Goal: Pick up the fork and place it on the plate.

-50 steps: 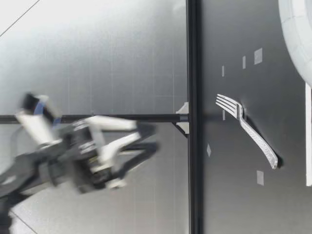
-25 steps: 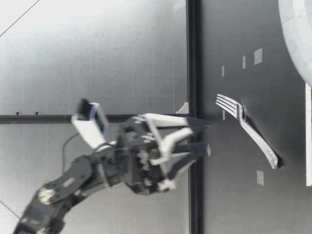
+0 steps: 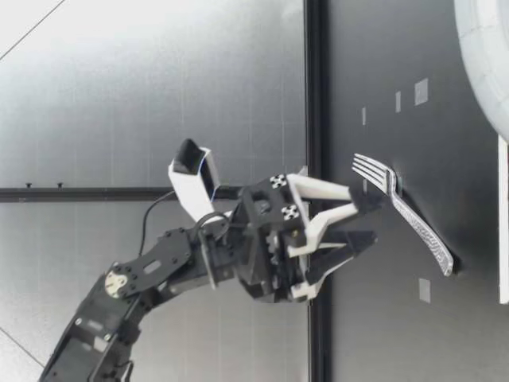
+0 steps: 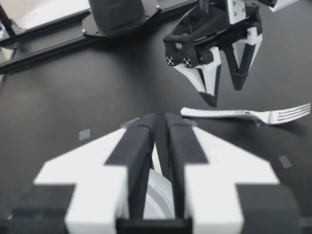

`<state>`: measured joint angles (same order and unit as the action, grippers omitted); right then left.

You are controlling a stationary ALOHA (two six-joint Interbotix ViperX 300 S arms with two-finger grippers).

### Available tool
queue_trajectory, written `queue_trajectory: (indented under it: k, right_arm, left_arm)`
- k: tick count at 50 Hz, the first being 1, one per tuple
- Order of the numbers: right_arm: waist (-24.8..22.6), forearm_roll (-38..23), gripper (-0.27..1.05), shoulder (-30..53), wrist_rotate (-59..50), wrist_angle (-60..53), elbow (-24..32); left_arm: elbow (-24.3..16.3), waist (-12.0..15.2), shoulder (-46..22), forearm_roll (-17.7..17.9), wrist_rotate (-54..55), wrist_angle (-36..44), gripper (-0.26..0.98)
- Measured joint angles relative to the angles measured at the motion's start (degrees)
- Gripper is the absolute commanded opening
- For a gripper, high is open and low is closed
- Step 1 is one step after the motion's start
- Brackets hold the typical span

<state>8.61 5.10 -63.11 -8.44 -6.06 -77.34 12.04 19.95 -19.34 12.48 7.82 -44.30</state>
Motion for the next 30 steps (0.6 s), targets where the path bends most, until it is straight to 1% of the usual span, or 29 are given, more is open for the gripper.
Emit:
queue_trajectory:
  k: [22,30]
  right_arm:
    - [0.00,0.00,0.30,-0.09,0.00,0.00,-0.53]
    - [0.00,0.00,0.30,-0.09,-0.09,0.00,-0.79]
  left_arm:
    - [-0.26,0.00,-2.64,0.00,0.44,2.46,0.71]
    - [-0.97,0.00,-3.69,0.00,0.18,3.08,0.71]
